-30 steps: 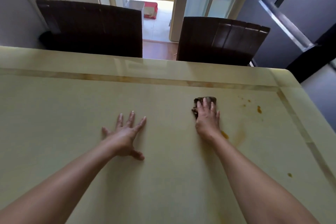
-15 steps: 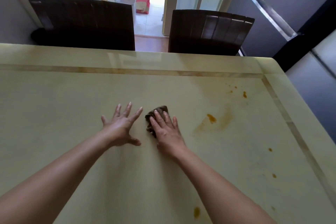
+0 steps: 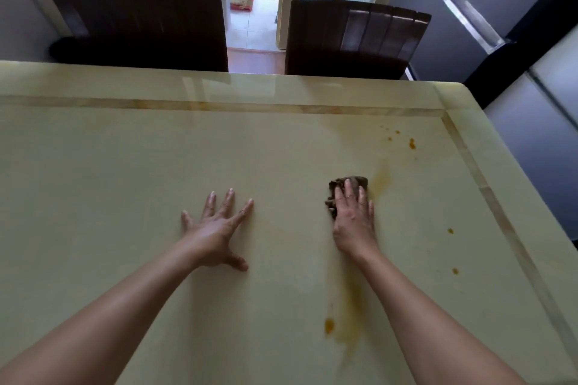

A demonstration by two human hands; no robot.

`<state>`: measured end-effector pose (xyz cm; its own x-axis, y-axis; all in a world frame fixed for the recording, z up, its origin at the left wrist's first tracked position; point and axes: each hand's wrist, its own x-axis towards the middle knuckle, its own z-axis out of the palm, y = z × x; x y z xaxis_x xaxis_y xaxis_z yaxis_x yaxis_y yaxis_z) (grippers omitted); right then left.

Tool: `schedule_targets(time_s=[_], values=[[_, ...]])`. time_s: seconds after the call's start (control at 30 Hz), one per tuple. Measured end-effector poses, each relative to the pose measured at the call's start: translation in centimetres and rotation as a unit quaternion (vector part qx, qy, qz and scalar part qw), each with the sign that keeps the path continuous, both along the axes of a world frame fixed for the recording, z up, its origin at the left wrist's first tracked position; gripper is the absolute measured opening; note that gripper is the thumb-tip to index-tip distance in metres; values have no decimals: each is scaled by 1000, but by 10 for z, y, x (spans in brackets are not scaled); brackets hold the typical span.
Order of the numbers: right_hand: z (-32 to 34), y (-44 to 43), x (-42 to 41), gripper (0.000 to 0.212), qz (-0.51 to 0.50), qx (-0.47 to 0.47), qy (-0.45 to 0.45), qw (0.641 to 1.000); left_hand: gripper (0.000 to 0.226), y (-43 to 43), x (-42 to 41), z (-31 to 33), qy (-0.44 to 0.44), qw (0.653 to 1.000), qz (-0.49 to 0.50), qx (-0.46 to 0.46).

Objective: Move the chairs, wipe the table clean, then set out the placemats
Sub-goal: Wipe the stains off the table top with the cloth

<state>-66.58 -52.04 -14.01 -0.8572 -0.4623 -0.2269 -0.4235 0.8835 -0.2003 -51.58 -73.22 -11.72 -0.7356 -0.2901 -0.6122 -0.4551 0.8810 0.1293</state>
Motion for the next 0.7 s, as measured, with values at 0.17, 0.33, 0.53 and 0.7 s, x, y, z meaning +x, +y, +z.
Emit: schedule_targets(time_s=[0.17,0.33,0.53,0.7], values=[[2,-18,60,66,73,-36,-18,997,123,1,0,3,4,1000,6,5],[1,-13,128,75,172,-58,-49,982,120,12,9,11,22,1000,-1,-13],[8,5,116,62,238,32,-13,971,123,42,41,15,-10,999,-48,-7],[12,36,91,59,144,55,2,988,125,58,57,9,-25,998,-53,4]])
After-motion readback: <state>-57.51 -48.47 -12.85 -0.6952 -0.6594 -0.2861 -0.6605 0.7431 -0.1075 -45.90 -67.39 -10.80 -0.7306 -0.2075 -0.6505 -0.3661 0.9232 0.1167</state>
